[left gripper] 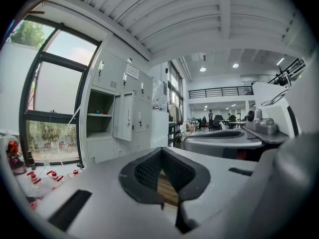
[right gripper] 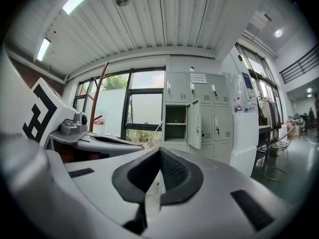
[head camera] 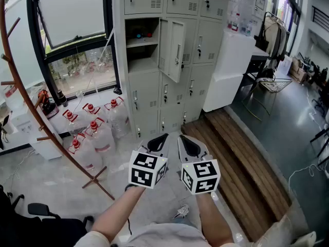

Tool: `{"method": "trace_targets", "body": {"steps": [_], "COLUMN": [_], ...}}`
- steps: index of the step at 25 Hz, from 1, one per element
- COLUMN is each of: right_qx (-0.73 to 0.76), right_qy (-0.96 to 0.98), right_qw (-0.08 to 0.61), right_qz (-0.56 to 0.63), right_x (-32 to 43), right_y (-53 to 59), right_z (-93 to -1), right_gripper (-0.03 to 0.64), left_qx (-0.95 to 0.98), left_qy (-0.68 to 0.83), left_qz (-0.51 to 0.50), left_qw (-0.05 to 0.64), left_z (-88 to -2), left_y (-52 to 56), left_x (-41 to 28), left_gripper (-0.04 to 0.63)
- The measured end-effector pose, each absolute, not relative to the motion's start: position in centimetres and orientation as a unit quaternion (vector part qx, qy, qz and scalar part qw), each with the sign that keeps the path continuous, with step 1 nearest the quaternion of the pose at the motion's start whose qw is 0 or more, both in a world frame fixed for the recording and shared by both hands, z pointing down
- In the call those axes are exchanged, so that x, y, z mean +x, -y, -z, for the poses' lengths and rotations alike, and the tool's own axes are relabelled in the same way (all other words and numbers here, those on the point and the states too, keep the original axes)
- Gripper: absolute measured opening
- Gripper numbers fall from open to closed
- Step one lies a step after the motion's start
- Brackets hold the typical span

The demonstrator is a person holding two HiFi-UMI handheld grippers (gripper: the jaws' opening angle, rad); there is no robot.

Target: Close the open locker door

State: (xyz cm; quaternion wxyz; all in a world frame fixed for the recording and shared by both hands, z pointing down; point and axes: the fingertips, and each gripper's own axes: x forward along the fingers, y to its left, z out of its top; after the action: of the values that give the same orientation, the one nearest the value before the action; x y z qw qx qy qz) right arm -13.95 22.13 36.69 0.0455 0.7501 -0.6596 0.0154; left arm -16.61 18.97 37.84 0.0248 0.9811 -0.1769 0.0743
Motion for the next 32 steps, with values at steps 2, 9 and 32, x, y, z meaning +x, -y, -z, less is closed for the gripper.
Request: {"method": "trace_targets", "body": {"steps": [2,9,32], "right_qx": [0.751,0.748,0.719], "right_qy": [0.659,0.662,0.694], "right_qw": [0.045,0.038,0.021], "right_qz": [-0.014,-0.014,0.001], "right_x": [-13.9,-13.7,-4.1], "right_y": [-21.8,-21.1,-15.7], "right_z": [-36.5,-36.5,-35.5], "right_gripper": [0.003,0.005,0.005], "left_qx": [0.981,0.982,0.975], "left_qy": [0.175,0.169,0.207], "left_qz": [-0.074,-0.071,-0.079], "left_qw": [0.024,0.032,0.023], "left_z": [-37.6,-37.8,-37.1], "left_y": [-18.7,-18.0,-12.3], "left_x": [-16.5,-16.1,-6.8], "left_gripper": [0.007,0.007,0.007]}}
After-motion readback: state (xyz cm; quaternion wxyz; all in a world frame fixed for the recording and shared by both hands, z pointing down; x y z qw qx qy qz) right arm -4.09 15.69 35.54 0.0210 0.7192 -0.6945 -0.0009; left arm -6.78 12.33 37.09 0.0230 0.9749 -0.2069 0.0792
